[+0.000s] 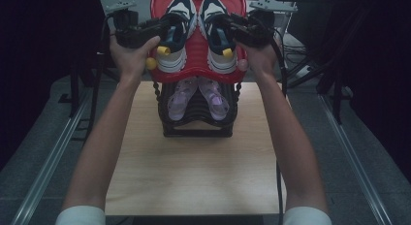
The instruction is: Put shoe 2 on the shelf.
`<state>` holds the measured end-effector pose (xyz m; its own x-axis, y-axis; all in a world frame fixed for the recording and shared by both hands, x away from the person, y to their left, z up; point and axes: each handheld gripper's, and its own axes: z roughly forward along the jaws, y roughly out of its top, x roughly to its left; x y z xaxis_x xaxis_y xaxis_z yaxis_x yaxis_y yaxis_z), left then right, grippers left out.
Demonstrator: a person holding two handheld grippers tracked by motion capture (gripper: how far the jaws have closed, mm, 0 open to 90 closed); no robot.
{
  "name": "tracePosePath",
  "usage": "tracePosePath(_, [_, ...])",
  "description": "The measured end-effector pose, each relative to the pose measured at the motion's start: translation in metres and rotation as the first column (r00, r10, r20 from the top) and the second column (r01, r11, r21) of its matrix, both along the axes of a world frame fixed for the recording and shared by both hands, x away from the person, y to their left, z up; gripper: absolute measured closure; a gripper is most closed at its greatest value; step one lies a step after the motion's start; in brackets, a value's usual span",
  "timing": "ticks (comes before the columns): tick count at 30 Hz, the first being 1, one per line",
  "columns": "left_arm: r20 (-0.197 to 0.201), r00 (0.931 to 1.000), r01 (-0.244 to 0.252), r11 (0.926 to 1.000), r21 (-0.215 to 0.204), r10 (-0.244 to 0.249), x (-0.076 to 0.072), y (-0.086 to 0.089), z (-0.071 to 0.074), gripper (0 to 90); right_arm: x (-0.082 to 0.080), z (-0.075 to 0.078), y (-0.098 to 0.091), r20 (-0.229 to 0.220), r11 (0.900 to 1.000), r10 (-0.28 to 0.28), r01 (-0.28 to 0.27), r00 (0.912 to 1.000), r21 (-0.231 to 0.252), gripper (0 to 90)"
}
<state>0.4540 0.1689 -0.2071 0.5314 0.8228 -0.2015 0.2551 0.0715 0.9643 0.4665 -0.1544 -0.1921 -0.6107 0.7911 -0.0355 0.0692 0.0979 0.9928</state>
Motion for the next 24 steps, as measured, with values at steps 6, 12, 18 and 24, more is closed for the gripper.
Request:
tracePosePath(6, [-0.038,0.9989,0.026,0.9981,-0.057,-0.028,0.003,0.007,-0.002,40.0,0.001,-0.001,-0.007,-0.022,0.9985,0.003,-0.001,0.9998,0.055,43.2])
tracePosePath(12, [-0.030,0.9984,0.047,0.9968,-0.065,-0.049,-0.002,0.011,-0.001,34.9,-0.004,-0.001,-0.016,-0.013,0.9921,0.007,-0.006,0.9999,0.125,37.0])
tracePosePath(18, [-0.018,0.9970,0.074,0.9940,-0.081,-0.076,-0.014,0.018,0.002,33.7,-0.012,-0.001,-0.023,-0.009,0.9866,0.049,-0.046,0.9988,0.156,37.9])
tracePosePath(24, [0.002,0.9989,0.048,0.9937,-0.101,-0.048,-0.032,0.030,-0.001,34.9,-0.021,-0.003,-0.035,-0.001,0.9831,0.082,-0.081,0.9966,0.164,41.5])
